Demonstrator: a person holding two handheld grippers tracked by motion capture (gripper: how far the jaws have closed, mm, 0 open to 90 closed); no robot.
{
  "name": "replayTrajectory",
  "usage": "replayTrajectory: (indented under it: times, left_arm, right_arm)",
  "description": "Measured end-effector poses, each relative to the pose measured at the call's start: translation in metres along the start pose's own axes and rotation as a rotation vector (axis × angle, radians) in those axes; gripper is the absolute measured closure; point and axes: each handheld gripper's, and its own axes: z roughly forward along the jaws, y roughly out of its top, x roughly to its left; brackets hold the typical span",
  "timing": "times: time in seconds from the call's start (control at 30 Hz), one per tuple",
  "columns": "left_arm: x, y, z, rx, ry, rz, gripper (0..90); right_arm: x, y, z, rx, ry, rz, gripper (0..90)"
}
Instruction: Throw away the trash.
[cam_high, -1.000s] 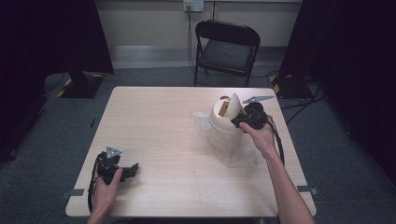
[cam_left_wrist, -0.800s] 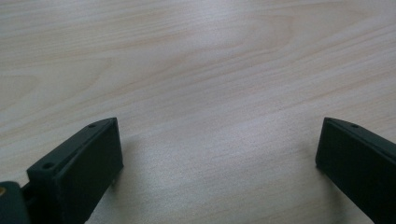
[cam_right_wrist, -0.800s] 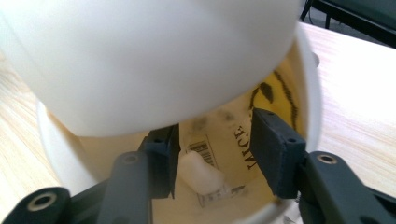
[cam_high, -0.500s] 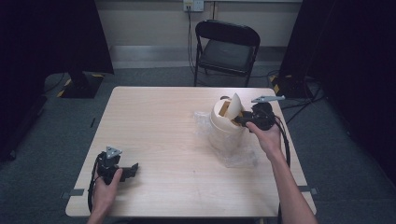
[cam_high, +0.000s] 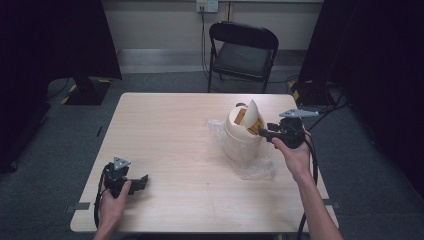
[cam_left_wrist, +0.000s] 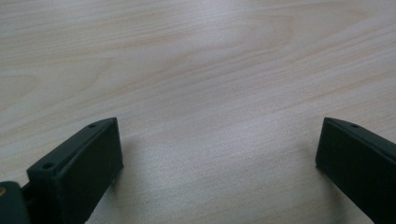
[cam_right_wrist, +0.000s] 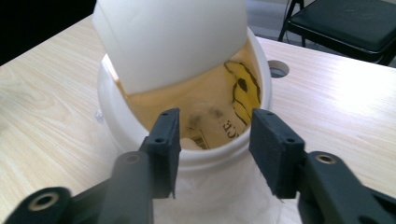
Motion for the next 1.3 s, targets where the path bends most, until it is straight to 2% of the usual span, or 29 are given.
replayTrajectory:
  times: [0.13,0.3,0.6,0.93,1.1,1.27,1.3]
  left_arm:
    - [0.0,0.0,0.0,0.0,0.0,-0.001,0.0]
    - [0.0,0.0,0.0,0.0,0.001,0.0,0.1]
    - [-0.001,-0.001,-0.002,0.002,0.003,-0.002,0.0]
    - [-0.001,-0.004,-0.004,0.003,0.001,-0.003,0.0]
    - [-0.002,-0.006,-0.007,0.005,0.007,-0.001,0.0]
    - [-0.003,-0.007,-0.008,0.003,0.005,-0.002,0.0]
    - [-0.003,-0.007,-0.008,0.003,0.006,-0.003,0.0]
  right_arm:
    - [0.003,-0.007,-0.011,-0.009,-0.011,0.024,44.3]
    - [0.009,-0.019,-0.022,-0.015,-0.014,0.024,35.5]
    - [0.026,-0.044,-0.026,-0.012,-0.008,0.033,25.6]
    - [0.051,-0.072,-0.012,0.042,0.039,0.024,20.7]
    - [0.066,-0.086,0.003,0.082,0.062,0.015,19.8]
    - [0.077,-0.092,0.015,0.107,0.083,0.002,19.7]
    - [0.083,-0.094,0.021,0.121,0.091,-0.007,19.6]
